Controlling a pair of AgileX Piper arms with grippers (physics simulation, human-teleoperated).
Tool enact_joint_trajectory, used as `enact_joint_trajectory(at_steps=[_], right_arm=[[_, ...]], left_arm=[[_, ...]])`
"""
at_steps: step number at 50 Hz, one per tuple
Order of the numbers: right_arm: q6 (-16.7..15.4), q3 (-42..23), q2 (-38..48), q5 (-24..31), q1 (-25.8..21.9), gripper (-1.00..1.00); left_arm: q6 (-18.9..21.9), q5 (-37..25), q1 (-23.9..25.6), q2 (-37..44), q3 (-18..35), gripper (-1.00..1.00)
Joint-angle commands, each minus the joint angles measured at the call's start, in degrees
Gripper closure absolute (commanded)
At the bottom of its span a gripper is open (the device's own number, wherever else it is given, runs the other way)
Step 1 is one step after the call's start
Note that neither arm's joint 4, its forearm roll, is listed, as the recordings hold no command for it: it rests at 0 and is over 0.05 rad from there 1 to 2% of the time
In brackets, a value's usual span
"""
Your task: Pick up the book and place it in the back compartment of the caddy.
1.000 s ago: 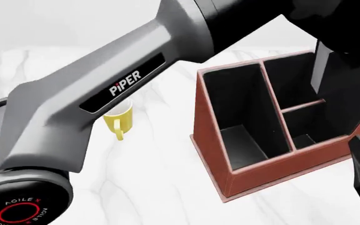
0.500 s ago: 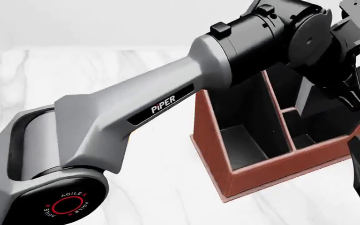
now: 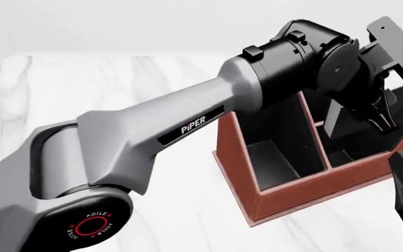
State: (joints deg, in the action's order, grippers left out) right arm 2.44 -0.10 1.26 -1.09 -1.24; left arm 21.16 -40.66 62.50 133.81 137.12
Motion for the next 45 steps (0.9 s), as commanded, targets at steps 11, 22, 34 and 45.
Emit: enact_joint_trajectory(at_steps=[11,22,34,45], right_arm=[[0.0,0.0,0.3,-0.2,0.1,-1.00],[0.1,0.0,-0.1,0.1,0.1,-1.00],[0.4,0.0,0.1,0.0,0.2,-1.00],[0.6,0.0,1.3,-1.0,0.2,-1.00]], left_arm=[[0.1,1.2,0.1,1.7,1.2,1.00],[0.3,2.9,-0.5,2.6,0.3,1.00],[0.3,4.0,-1.1,4.0,0.2,1.00],[0.1,5.3,-1.4,4.8,-0.4,1.00]])
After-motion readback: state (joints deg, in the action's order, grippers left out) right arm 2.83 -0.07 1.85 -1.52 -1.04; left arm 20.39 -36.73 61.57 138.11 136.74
